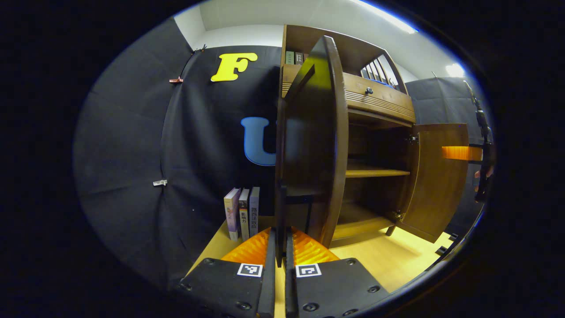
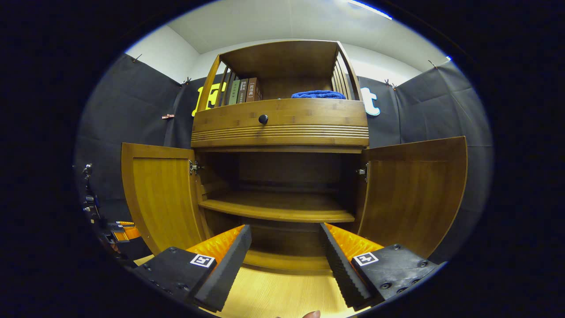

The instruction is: Open the right door of the double-door shoe cabinet with the right hand, and open the left door with the left hand.

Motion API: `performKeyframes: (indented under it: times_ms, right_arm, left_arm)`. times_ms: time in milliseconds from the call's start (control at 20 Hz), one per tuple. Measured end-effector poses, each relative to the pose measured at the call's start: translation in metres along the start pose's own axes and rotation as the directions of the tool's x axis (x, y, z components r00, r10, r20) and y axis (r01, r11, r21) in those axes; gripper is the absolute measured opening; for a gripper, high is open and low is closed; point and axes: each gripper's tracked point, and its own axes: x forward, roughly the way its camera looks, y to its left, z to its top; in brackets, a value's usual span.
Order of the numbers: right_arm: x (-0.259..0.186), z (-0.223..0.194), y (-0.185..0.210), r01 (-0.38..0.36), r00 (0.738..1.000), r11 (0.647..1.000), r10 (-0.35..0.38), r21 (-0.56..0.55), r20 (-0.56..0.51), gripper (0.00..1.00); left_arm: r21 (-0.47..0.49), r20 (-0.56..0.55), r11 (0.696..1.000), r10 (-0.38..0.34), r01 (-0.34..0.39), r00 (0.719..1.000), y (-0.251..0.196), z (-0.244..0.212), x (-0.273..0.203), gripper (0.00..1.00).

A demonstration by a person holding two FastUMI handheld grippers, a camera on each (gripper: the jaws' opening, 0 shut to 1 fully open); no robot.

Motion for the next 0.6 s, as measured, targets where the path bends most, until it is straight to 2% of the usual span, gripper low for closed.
performKeyframes:
  times_ms: [200, 300, 500, 550, 600]
  right_arm:
    - [0.001, 0.000, -0.005, 0.007, 1.000, 1.000, -0.007, -0.002, 0.003, 0.96]
    - [0.001, 0.000, -0.008, 0.013, 1.000, 1.000, -0.013, -0.003, 0.005, 0.96]
    - [0.001, 0.000, -0.011, 0.011, 1.000, 1.000, -0.011, -0.002, 0.005, 0.96]
    - [0.001, 0.000, -0.012, 0.011, 1.000, 1.000, -0.011, -0.002, 0.005, 0.98]
    - [0.001, 0.000, -0.013, 0.010, 1.000, 1.000, -0.010, -0.001, 0.005, 0.96]
  left_arm:
    - [-0.011, -0.003, 1.000, 0.026, -0.026, 1.000, -0.004, 0.001, -0.020, 0.19]
    - [-0.026, 0.002, 0.999, 0.032, -0.032, 0.999, -0.008, 0.004, -0.029, 0.27]
    - [-0.036, 0.015, 0.999, 0.034, -0.033, 0.999, -0.018, 0.012, -0.044, 0.63]
    - [-0.040, 0.023, 0.999, 0.024, -0.023, 0.999, -0.023, 0.016, -0.046, 0.72]
    - [-0.042, 0.030, 0.999, 0.010, -0.009, 0.999, -0.030, 0.021, -0.047, 0.81]
